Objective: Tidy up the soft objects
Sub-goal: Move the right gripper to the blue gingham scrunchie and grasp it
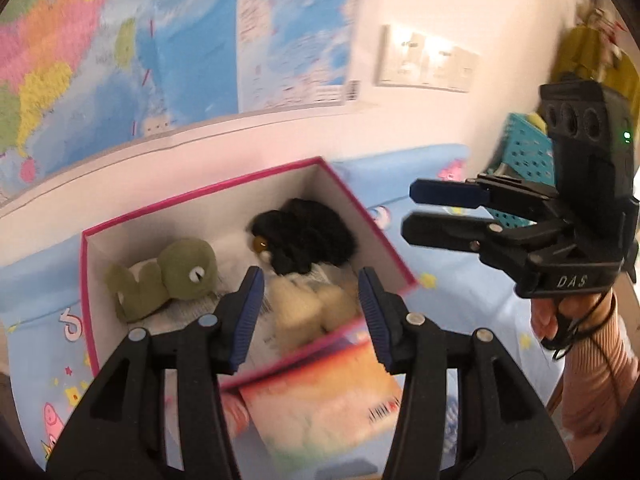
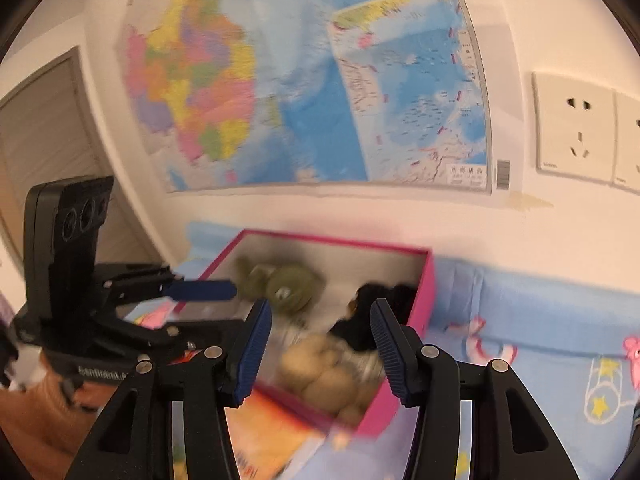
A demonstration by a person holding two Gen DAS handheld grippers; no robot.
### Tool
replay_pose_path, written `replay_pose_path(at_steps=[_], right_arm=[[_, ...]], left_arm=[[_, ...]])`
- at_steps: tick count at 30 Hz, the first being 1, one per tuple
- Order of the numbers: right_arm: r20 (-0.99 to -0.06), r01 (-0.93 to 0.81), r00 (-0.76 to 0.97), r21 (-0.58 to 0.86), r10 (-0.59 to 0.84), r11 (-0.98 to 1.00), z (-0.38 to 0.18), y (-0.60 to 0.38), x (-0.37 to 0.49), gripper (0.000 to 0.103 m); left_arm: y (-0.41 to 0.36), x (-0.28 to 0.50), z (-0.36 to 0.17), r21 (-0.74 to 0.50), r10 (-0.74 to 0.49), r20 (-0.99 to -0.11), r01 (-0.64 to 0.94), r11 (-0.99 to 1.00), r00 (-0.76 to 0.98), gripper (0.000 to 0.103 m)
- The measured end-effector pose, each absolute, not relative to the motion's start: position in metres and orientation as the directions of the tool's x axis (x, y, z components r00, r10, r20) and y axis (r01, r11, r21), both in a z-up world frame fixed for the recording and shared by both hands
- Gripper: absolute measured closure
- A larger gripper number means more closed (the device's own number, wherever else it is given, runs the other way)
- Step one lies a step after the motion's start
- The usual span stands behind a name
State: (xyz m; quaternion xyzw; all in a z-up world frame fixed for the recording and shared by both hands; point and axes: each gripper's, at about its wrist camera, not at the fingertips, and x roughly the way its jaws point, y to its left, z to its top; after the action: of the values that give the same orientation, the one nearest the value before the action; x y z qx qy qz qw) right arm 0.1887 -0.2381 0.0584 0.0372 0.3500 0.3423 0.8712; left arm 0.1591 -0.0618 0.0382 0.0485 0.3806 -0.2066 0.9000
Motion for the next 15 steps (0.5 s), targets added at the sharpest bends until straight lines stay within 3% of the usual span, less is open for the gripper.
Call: replay_pose_path(at_steps=[2, 15], right_arm=[[-0.585, -0.593, 0.497, 0.310, 0.640, 0.744, 0.057, -0.247, 0.164, 0.050], [-0.789, -0.588, 0.293, 0.296, 0.540, 0.752, -0.033, -0.261, 0.064, 0.049]], left_arm=[[-0.064, 0.137, 0.039, -0.039, -0.335, -0.688, 0.428, 0.903, 0.644, 0.044], [-0.081, 0.060, -0.027, -0.161, -0.461, -0.730, 0.529, 0.833, 0.504, 0.044]])
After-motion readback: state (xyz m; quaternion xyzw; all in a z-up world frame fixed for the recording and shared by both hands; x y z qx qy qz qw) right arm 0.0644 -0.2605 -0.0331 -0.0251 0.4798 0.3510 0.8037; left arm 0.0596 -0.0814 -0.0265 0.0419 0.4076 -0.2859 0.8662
